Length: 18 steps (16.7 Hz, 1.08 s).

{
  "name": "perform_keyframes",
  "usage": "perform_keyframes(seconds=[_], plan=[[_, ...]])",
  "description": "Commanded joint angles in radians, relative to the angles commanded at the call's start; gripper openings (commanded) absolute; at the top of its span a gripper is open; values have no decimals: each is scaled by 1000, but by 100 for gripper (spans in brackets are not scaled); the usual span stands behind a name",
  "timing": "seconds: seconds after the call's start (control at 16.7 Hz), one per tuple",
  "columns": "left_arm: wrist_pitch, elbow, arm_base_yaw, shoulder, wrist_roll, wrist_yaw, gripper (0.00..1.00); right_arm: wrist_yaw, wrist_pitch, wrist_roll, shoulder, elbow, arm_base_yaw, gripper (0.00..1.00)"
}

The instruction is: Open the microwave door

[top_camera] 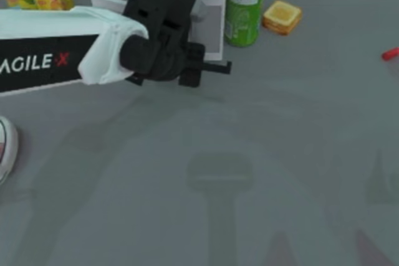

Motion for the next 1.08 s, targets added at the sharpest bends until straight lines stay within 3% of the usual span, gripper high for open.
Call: perform_keyframes(seconds=[0.36,1.08], plan=[[16,-40,20,-28,46,26,0,0,0,0,0,0,0,100],[16,-41,20,-28,46,26,0,0,0,0,0,0,0,100]])
